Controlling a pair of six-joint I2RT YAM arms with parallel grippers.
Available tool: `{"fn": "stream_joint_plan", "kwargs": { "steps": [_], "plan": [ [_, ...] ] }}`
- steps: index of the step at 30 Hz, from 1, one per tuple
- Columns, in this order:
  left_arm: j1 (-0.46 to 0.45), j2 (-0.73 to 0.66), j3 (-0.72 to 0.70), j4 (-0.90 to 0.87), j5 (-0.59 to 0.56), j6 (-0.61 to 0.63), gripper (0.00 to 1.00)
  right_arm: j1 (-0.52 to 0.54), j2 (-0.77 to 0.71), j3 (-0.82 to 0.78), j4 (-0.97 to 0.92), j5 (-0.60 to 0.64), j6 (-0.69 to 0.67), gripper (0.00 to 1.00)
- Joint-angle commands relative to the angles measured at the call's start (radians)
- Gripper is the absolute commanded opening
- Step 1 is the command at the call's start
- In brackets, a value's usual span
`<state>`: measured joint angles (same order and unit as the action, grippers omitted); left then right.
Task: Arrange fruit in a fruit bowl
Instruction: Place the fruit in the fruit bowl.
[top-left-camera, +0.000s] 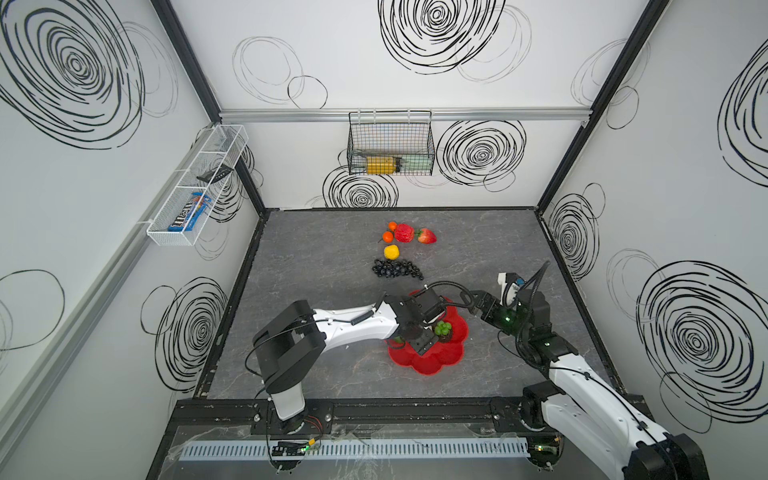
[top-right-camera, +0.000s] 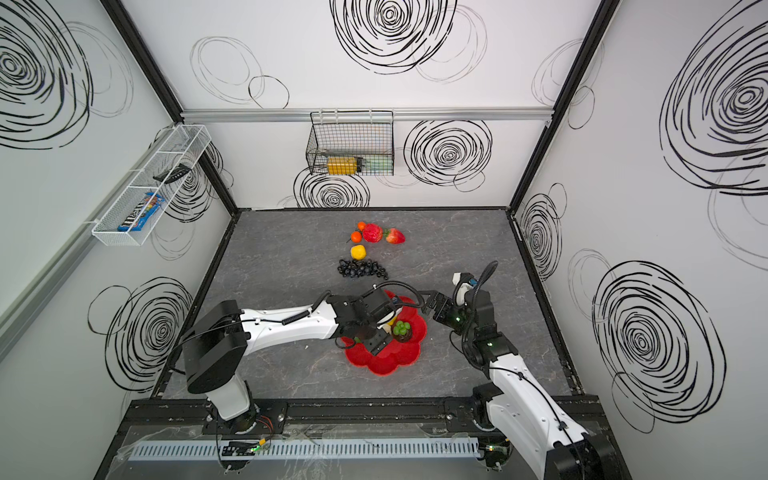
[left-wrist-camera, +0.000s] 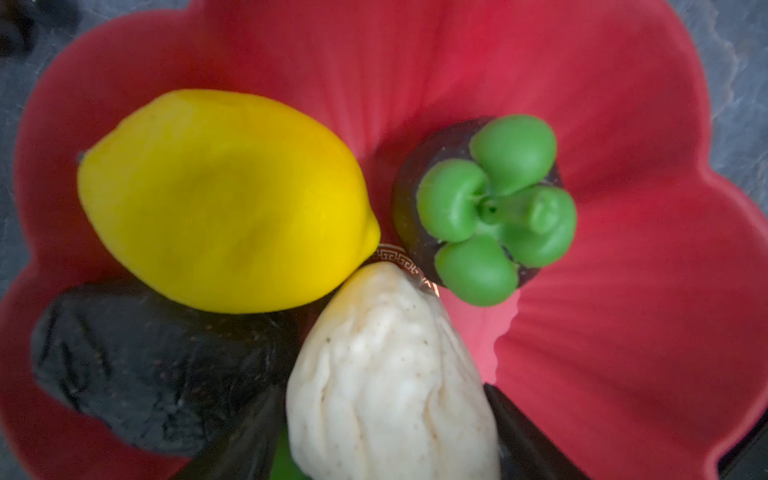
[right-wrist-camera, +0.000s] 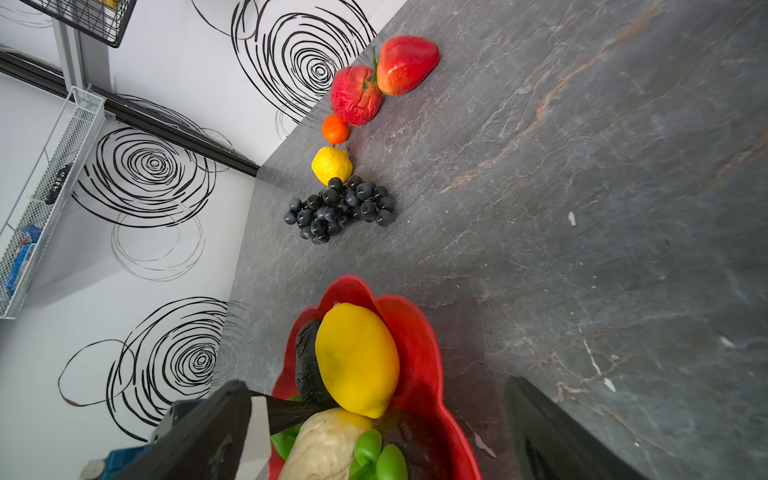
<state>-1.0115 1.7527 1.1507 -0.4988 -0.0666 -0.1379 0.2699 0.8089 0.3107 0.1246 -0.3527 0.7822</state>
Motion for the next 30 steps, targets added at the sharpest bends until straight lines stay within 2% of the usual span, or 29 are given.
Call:
{"fn": "stream_joint_plan", "kwargs": {
  "steps": [1,13,20,25,30],
  "plan": [
    [0.001,-0.035,0.002,0.017,-0.029,-0.012,0.80,-0.001,0.007,-0.008,0.036,-0.009,0.006,0.99],
    [-0.006,-0.098,-0.019,0.041,-0.029,-0.032,0.81,-0.002,0.036,0.008,0.046,-0.028,-0.004,0.98],
    [-0.002,-0.195,-0.064,0.105,-0.013,-0.047,0.82,-0.002,0.057,0.033,0.040,-0.032,-0.015,0.98],
    [0.004,-0.255,-0.104,0.130,-0.009,-0.053,0.78,-0.003,0.085,0.059,0.038,-0.056,-0.031,0.98],
    [-0.079,-0.334,-0.148,0.096,-0.085,-0.052,0.75,-0.005,0.090,0.078,0.022,-0.059,-0.044,0.99]
  ]
}}
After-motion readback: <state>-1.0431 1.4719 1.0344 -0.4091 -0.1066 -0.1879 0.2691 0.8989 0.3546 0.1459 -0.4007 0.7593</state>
